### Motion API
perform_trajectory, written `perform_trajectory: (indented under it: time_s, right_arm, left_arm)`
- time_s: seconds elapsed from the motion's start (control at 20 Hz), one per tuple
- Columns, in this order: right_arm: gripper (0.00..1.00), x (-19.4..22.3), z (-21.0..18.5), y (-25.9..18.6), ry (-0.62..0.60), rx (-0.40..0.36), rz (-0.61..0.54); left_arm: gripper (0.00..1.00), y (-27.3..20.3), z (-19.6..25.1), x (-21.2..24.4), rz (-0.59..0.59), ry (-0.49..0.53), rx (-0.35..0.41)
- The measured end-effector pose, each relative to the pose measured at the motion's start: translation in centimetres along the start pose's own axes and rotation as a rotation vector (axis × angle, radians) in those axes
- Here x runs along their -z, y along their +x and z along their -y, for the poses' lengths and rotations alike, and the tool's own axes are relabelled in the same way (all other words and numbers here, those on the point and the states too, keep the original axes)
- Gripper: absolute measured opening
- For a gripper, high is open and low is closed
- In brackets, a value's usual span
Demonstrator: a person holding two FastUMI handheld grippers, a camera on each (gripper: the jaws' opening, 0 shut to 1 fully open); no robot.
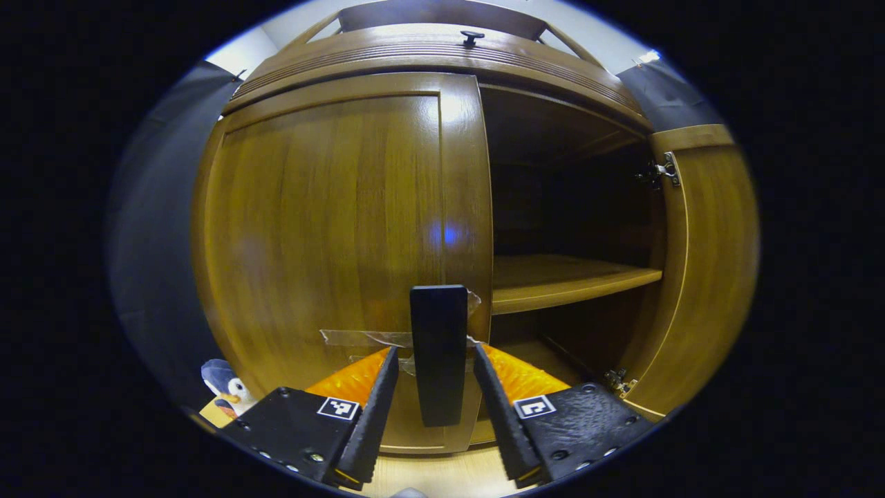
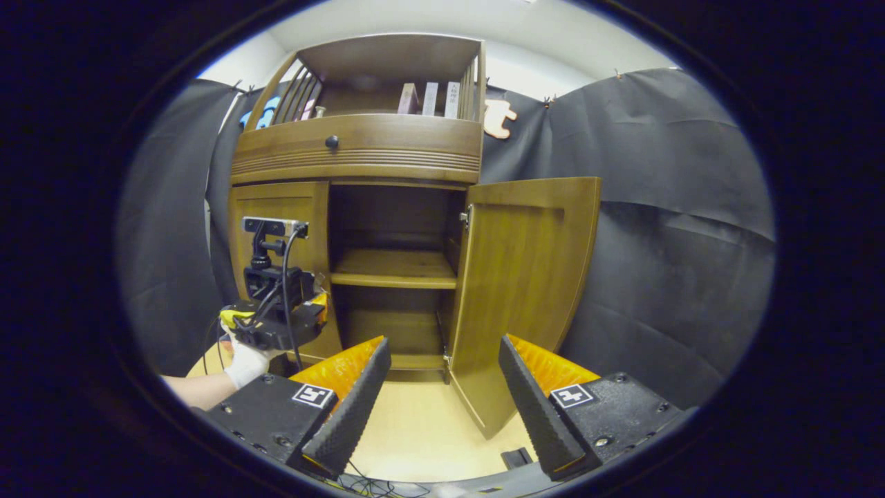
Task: Open the right door of the double-door shoe cabinet with the right hand, and open the left door with the left hand.
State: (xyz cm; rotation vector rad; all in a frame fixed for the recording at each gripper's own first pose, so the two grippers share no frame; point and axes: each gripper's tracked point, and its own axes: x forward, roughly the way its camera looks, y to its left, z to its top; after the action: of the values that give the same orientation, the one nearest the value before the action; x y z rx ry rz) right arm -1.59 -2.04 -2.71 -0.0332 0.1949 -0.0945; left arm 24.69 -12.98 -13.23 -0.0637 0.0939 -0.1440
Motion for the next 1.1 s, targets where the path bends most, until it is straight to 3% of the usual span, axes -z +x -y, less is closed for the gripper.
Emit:
perform_trajectory:
  time_s: [0.25, 0.35, 0.75, 1.1]
  right_arm:
    - [0.99, 0.6, -0.3, 0.2, 0.006, -0.026, -0.020]
    - [1.00, 0.7, -0.2, 0.2, 0.009, -0.029, -0.018]
    - [0.99, 2.1, -1.1, -0.5, 0.016, -0.078, -0.031]
    - [0.99, 2.7, -2.4, -1.9, 0.005, -0.128, -0.027]
  left_arm:
    - [0.23, 0.0, 0.4, 0.1, -0.007, 0.006, 0.033]
    - [0.29, -0.7, 0.5, 0.1, -0.018, -0.006, 0.054]
    - [0.29, -6.3, -0.4, 0.3, -0.014, 0.023, 0.088]
    - [0.29, -12.4, -3.0, 0.7, -0.014, 0.037, 0.056]
